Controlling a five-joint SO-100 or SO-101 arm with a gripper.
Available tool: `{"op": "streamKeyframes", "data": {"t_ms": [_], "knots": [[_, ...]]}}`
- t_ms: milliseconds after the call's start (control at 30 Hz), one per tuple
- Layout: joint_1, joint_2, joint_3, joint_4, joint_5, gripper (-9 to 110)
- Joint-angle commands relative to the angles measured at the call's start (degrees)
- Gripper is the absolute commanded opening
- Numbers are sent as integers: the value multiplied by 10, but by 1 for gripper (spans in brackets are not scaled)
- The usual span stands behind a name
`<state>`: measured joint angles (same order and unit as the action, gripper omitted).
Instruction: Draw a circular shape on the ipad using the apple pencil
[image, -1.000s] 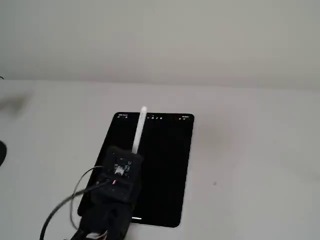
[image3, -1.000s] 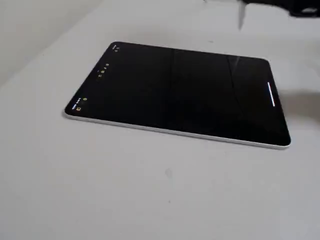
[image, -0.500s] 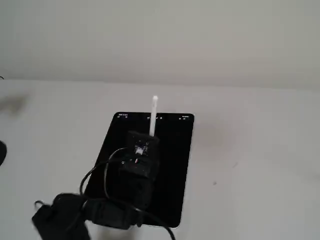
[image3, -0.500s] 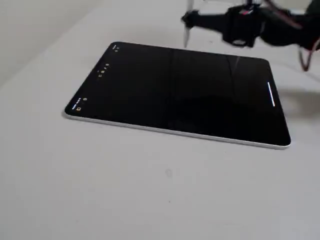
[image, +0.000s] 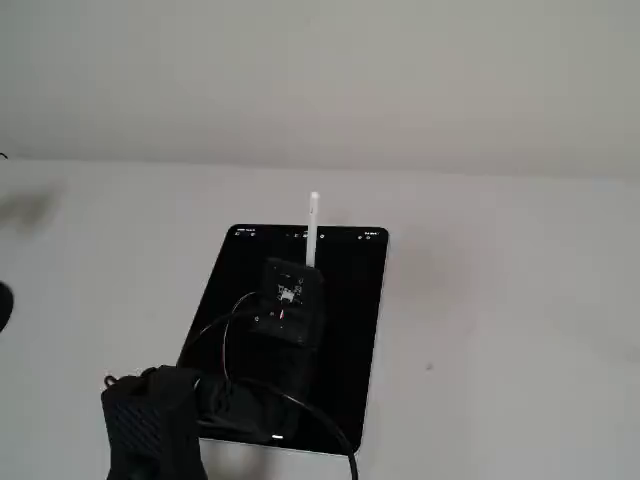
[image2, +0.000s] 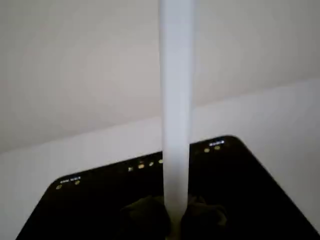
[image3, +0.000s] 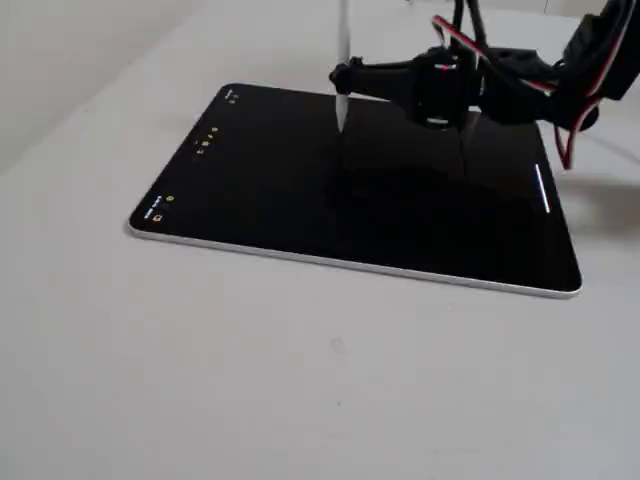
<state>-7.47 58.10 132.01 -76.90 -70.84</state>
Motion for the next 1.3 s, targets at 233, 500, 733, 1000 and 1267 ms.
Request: {"op": "streamKeyframes", "data": {"t_ms": [233,500,733,1000,1267], "knots": [[-21,-10,-37,-11,-24,0],[-29,-23,-35,-17,-35,0],[-43,-31,-28,-24,-40,0],[-61,-16,10,-38,-46,0],[-72,16,70,-49,-48,0]]}}
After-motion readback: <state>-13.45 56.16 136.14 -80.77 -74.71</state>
